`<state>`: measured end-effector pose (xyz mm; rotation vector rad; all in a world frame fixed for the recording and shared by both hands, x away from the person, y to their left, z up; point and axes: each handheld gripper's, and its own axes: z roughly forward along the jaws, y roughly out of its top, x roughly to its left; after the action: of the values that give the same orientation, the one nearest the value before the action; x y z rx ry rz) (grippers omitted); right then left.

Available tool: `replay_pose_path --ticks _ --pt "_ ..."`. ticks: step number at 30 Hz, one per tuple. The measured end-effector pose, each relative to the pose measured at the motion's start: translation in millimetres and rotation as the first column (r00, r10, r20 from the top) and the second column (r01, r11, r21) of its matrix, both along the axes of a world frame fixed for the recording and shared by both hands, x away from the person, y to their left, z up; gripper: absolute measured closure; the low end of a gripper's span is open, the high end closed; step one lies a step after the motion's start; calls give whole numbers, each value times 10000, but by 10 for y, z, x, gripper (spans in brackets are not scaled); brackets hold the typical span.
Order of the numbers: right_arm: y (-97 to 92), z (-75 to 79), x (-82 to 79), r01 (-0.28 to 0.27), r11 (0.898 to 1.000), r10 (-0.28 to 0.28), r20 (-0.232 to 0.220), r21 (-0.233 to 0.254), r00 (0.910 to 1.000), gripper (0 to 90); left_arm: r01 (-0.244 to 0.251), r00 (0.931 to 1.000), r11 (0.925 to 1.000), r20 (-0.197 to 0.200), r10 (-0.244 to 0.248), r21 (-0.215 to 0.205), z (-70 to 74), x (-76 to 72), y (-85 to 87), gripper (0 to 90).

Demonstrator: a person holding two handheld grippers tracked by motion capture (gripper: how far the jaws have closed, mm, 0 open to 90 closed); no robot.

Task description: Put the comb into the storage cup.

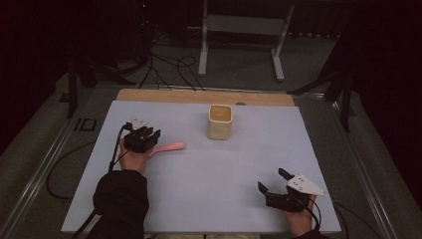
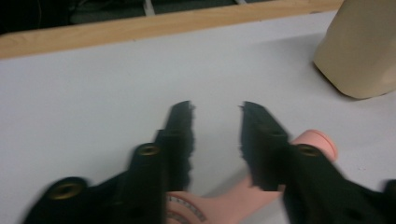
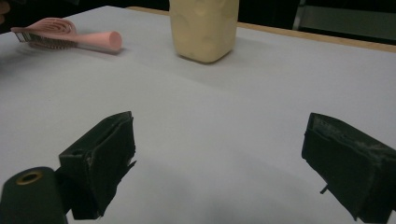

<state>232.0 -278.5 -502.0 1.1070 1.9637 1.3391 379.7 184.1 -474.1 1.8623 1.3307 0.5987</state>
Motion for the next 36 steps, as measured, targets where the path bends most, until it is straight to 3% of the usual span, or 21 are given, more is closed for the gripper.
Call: replay_pose_path --ticks 3,4,10,12,23,36 --pt "0 -3 2 0 10000 0 -15 -13 10000 94 158 9981 9999 -594 -155 54 -79 34 -48 880" --pt "0 -3 2 -7 10000 7 -14 -17 10000 94 183 9967 9998 -795 -178 51 -108 45 -63 899" --pt "1 -1 3 -36 10000 36 -19 -14 10000 94 250 9900 9996 -1391 -231 124 -207 79 -125 900" --pt "-3 -1 4 -27 10000 27 -13 0 10000 94 278 9845 9994 -1740 -235 228 -264 95 -142 900" --pt "-1 -7 10 -58 10000 58 -49 -39 10000 94 606 9798 9981 -1901 -621 -140 -303 -11 -124 900" --pt "-1 -9 12 -41 10000 41 -66 -19 10000 94 992 9758 9950 -1942 -1002 -147 -279 -151 -55 894"
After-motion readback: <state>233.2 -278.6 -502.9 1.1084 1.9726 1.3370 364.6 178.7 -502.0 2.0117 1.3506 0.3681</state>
